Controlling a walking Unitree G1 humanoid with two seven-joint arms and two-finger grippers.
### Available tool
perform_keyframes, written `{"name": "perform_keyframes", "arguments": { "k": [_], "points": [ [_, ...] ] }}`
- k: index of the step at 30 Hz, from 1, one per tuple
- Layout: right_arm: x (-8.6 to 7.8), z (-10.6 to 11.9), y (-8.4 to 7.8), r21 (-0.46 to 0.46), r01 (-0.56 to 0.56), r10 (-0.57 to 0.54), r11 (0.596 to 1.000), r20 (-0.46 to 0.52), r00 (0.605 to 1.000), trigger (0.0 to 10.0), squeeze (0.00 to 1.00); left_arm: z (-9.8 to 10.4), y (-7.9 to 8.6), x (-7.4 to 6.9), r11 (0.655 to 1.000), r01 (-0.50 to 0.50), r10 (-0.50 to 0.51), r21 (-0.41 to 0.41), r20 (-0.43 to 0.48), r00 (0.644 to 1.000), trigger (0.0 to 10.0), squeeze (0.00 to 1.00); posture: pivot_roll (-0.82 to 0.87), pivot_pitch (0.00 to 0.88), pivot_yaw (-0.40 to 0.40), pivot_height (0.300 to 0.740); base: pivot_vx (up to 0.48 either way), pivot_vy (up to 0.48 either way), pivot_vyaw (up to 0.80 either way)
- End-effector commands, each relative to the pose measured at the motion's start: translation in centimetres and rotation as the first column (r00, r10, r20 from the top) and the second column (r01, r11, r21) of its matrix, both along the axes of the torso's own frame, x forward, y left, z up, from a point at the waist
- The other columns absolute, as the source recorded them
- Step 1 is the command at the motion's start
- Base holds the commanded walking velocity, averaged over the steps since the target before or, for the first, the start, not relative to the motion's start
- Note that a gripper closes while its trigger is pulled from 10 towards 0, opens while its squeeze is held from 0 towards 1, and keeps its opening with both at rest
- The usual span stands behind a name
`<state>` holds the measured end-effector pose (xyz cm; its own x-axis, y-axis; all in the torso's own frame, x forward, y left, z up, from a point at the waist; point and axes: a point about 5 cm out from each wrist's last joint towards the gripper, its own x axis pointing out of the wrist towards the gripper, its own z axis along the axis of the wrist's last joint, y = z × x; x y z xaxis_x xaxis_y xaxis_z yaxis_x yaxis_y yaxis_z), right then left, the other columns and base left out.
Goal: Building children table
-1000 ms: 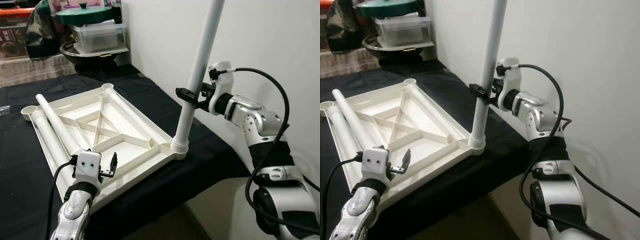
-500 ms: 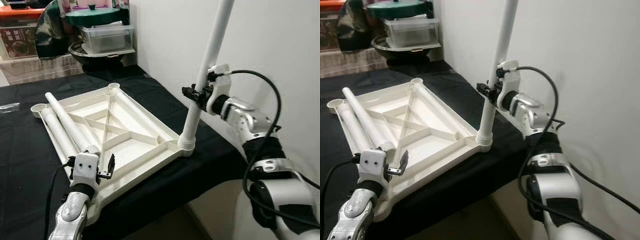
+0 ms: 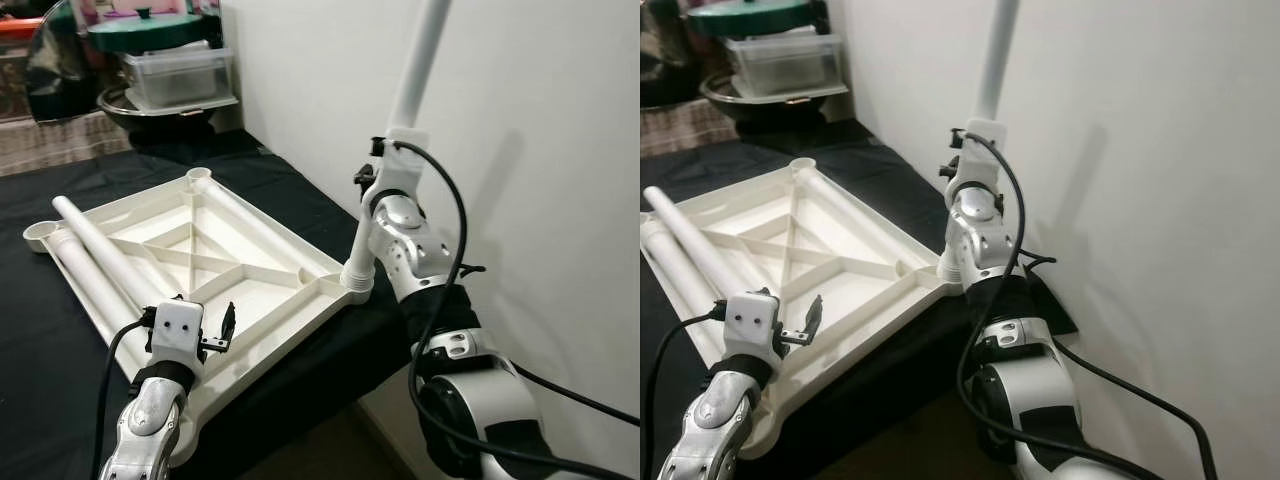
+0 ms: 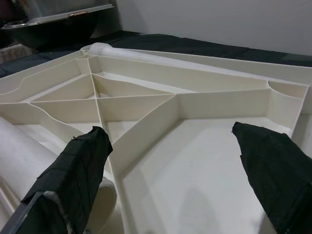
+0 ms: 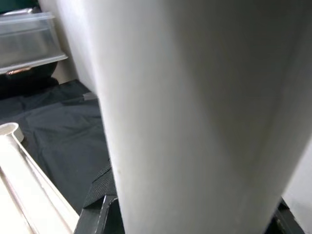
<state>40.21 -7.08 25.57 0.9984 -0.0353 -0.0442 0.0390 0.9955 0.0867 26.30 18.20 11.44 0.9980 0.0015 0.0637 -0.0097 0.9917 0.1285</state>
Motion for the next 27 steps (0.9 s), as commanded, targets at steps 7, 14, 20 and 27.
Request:
{"name": "perform_keyframes", "arguments": {
  "k": [7, 14, 20, 27],
  "points": [
    [-0.3, -0.3, 0.7, 0.029, -0.074, 0.074, 0.997, -0.021, 0.997, 10.0, 1.0, -0.7, 0.0, -0.5, 1.0, -0.019, 0.019, -0.003, -0.02, 1.0, 10.0, 0.0, 0.0, 0.0, -0.081, 0.74, 0.0, 0.0, 0.0],
    [-0.6, 2.5, -1.5, 0.042, -0.219, 0.214, 0.975, 0.088, 0.973, 10.0, 0.0, -0.7, 0.0, -0.4, 1.0, -0.014, 0.014, -0.001, -0.019, 1.0, 10.0, 0.0, 0.0, 0.0, -0.073, 0.74, 0.0, 0.0, 0.0],
    [-1.3, 3.6, -2.6, -0.03, -0.497, 0.496, 0.867, 0.155, 0.855, 10.0, 0.0, -0.7, 0.0, -0.4, 1.0, -0.012, 0.012, -0.001, -0.022, 1.0, 10.0, 0.0, -0.01, 0.0, -0.068, 0.74, 0.0, 0.0, 0.0],
    [-2.7, 1.3, -3.0, -0.18, -0.757, 0.774, 0.629, 0.051, 0.631, 10.0, 0.0, -0.7, 0.0, -0.3, 1.0, -0.01, 0.01, -0.003, -0.021, 1.0, 10.0, 0.0, 0.0, 0.0, -0.073, 0.74, 0.0, 0.0, 0.0]
  ]
}}
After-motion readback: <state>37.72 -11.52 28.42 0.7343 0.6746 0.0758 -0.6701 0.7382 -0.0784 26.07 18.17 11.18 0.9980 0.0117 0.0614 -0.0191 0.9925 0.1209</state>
